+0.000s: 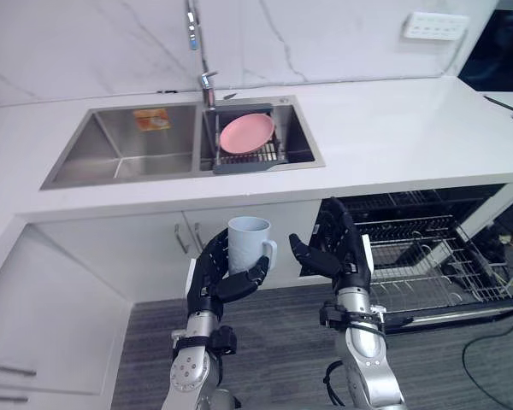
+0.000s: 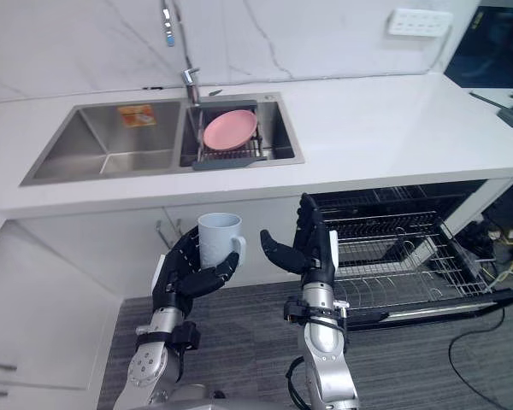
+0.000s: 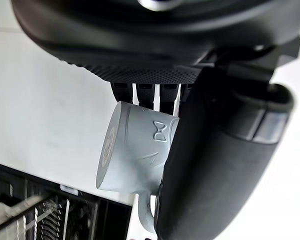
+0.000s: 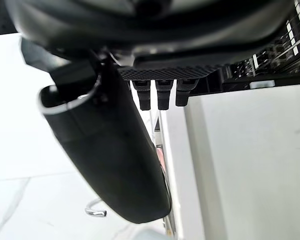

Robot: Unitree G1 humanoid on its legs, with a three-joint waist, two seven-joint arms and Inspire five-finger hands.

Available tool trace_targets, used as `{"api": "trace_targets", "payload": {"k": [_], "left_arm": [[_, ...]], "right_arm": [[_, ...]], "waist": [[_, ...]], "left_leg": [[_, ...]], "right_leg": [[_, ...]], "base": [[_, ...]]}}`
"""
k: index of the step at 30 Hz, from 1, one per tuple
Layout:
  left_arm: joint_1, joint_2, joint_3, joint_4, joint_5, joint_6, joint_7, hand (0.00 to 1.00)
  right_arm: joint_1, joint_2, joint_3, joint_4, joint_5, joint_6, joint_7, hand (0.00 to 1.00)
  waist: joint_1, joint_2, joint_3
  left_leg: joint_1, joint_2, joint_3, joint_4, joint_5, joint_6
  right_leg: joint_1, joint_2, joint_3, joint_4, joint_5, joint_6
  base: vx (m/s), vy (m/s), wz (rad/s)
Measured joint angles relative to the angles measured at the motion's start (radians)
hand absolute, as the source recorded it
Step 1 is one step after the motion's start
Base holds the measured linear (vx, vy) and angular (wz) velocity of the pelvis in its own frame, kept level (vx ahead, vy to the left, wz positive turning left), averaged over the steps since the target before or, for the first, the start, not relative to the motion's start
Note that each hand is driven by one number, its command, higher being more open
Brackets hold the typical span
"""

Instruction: Walk over to the sink, pick up the cup, carry it to the dishwasher, place the cup inside the dishwasher, then close the dishwasher door

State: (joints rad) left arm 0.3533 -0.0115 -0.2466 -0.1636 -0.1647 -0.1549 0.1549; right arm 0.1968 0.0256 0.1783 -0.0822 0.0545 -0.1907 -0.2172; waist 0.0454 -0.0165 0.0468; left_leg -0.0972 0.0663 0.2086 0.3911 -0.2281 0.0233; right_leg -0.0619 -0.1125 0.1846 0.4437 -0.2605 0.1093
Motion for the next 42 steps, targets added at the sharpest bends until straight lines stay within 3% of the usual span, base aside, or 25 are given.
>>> {"api": "trace_targets", "payload": {"k": [2,3,6,7,8,9,10,13,15,16,17,20,21,22,23,25,27,32,42], "left_arm": [[0.000,0.010,0.000,-0.001,0.000,0.000,0.000,0.30],[-0.002,0.014,0.001,-0.002,0.003,0.000,0.004,0.30],[-0.014,0.015,0.002,-0.003,0.008,-0.001,0.014,0.30],[-0.022,0.022,0.002,-0.004,0.009,-0.004,0.016,0.30],[-0.033,0.024,0.001,0.010,0.009,-0.006,0.016,0.30],[-0.035,0.015,0.000,0.019,0.011,-0.001,0.015,0.30],[-0.035,0.002,0.000,0.017,0.026,-0.002,0.011,0.30],[-0.042,-0.027,0.004,0.016,0.046,-0.002,0.009,0.30],[-0.045,-0.032,0.005,0.016,0.047,-0.002,0.007,0.30],[-0.046,-0.033,0.012,0.015,0.046,-0.002,0.006,0.30],[-0.044,-0.033,0.026,0.011,0.046,-0.002,0.004,0.30],[-0.049,-0.033,0.032,-0.017,0.046,-0.004,0.003,0.30],[-0.055,-0.033,0.032,-0.027,0.047,-0.006,0.003,0.30],[-0.057,-0.033,0.029,-0.027,0.047,-0.006,0.003,0.30],[-0.058,-0.028,0.025,-0.025,0.047,-0.008,0.002,0.30],[-0.062,-0.012,0.030,-0.023,0.047,-0.006,0.010,0.30],[-0.067,-0.005,0.026,-0.022,0.048,-0.005,0.013,0.30],[-0.098,0.009,0.005,-0.015,0.090,-0.005,0.022,0.30],[-0.214,0.035,-0.017,0.063,0.126,-0.003,0.041,0.30]], "right_arm": [[-0.006,0.006,0.005,0.001,-0.001,0.000,0.002,0.90],[-0.013,0.016,0.006,0.006,-0.001,0.000,0.006,0.90],[-0.036,0.017,0.008,0.024,-0.002,0.000,0.014,0.90],[-0.042,0.017,0.013,0.035,-0.001,0.000,0.019,0.90],[-0.044,0.010,0.025,0.040,-0.001,-0.001,0.020,0.90],[-0.040,-0.013,0.025,0.047,0.000,0.001,0.023,0.90],[-0.028,-0.033,0.024,0.047,0.001,0.001,0.023,0.90],[-0.005,-0.046,0.018,0.046,0.004,0.001,0.027,0.90],[0.023,-0.045,0.025,0.027,0.006,0.003,0.040,0.90],[0.041,-0.045,0.033,-0.005,0.019,0.004,0.049,0.90],[0.060,-0.046,0.043,-0.049,0.037,0.004,0.053,0.90],[0.045,-0.043,0.042,-0.108,0.041,-0.007,0.055,0.90],[0.025,-0.043,0.042,-0.109,0.041,-0.010,0.058,0.90],[0.023,-0.044,0.041,-0.110,0.042,-0.010,0.058,0.90],[0.019,-0.040,0.041,-0.100,0.041,-0.011,0.059,0.90],[0.035,-0.016,0.041,-0.092,0.042,-0.005,0.070,0.90],[0.051,-0.001,0.040,-0.093,0.042,-0.005,0.081,0.90],[0.061,-0.002,0.019,-0.101,0.045,-0.005,0.101,0.90],[0.061,-0.022,-0.014,-0.106,0.142,-0.005,0.115,0.90]], "waist": [[-0.005,-0.005,0.001],[-0.017,-0.005,0.001],[-0.023,-0.005,0.001],[-0.025,-0.022,-0.008],[-0.031,-0.024,-0.014],[-0.034,0.003,-0.013],[-0.034,0.014,-0.016],[-0.040,0.020,-0.015],[-0.038,0.031,-0.007],[-0.037,0.039,-0.001],[-0.027,0.029,0.005],[-0.007,0.038,-0.001],[0.001,0.035,0.001],[0.000,0.048,-0.005],[0.003,0.047,-0.008],[-0.007,0.005,-0.012],[-0.013,-0.007,-0.018],[-0.016,-0.007,-0.029],[-0.068,-0.004,-0.044]], "left_leg": [[0.059,0.003,0.047,-0.050,-0.013,0.012],[0.109,0.007,0.082,-0.090,-0.027,0.012],[0.130,0.030,0.116,-0.100,-0.040,-0.006],[0.133,0.035,0.133,-0.091,-0.052,-0.028],[0.133,0.039,0.131,-0.082,-0.071,-0.051],[0.140,0.067,0.108,-0.082,-0.071,-0.053],[0.146,0.084,0.089,-0.092,-0.069,-0.053],[0.158,0.114,0.075,-0.079,-0.055,-0.072],[0.128,0.150,0.074,0.077,-0.051,-0.071],[0.080,0.173,0.066,0.229,-0.020,-0.054],[0.028,0.180,0.039,0.341,-0.011,-0.052],[-0.054,0.154,-0.025,0.297,-0.102,-0.049],[-0.071,0.116,-0.097,0.113,-0.087,-0.054],[-0.062,0.108,-0.119,0.024,-0.023,-0.055],[-0.052,0.107,-0.124,-0.002,0.011,-0.102],[-0.026,0.075,-0.089,-0.038,0.020,-0.092],[-0.007,0.056,-0.068,-0.050,0.020,-0.092],[0.073,0.051,-0.016,-0.157,0.041,-0.090],[0.153,0.057,0.071,-0.275,0.075,-0.093]], "right_leg": [[-0.090,-0.012,-0.066,0.177,0.011,0.026],[-0.149,-0.033,-0.150,0.263,-0.026,-0.003],[-0.211,-0.036,-0.246,0.250,-0.049,-0.039],[-0.228,-0.026,-0.303,0.134,0.002,-0.077],[-0.220,-0.016,-0.306,0.087,0.025,-0.080],[-0.189,0.019,-0.315,0.041,0.036,-0.094],[-0.173,0.045,-0.316,0.010,0.043,-0.103],[-0.133,0.079,-0.323,-0.034,0.045,-0.110],[-0.064,0.096,-0.325,-0.087,0.050,-0.115],[-0.015,0.097,-0.320,-0.119,0.052,-0.116],[0.017,0.085,-0.305,-0.147,0.055,-0.115],[0.026,0.072,-0.269,-0.169,0.062,-0.102],[0.024,0.061,-0.241,-0.169,0.066,-0.095],[0.023,0.067,-0.237,-0.170,0.064,-0.083],[0.025,0.065,-0.221,-0.173,0.060,-0.068],[0.035,0.036,-0.194,-0.206,0.066,-0.052],[0.053,0.017,-0.181,-0.243,0.078,-0.034],[0.070,0.025,-0.131,-0.279,0.090,-0.034],[0.056,0.051,-0.040,-0.305,0.123,-0.039]], "base": [[0.11,0.059,-0.74],[0.10,0.031,-0.64],[0.10,-0.050,-0.48],[0.13,-0.120,-0.42],[0.21,-0.136,-0.37],[0.23,-0.135,-0.29],[0.26,-0.152,-0.23],[0.14,-0.088,-0.08],[0.19,-0.064,-0.03],[0.20,0.029,-0.12],[0.19,0.056,-0.22],[0.12,0.140,-0.41],[0.11,0.221,-0.46],[0.11,0.243,-0.53],[0.08,0.188,-0.39],[0.11,0.190,-0.29],[0.10,0.142,-0.21],[0.05,0.011,-0.27],[0.04,-0.006,-0.31]]}}
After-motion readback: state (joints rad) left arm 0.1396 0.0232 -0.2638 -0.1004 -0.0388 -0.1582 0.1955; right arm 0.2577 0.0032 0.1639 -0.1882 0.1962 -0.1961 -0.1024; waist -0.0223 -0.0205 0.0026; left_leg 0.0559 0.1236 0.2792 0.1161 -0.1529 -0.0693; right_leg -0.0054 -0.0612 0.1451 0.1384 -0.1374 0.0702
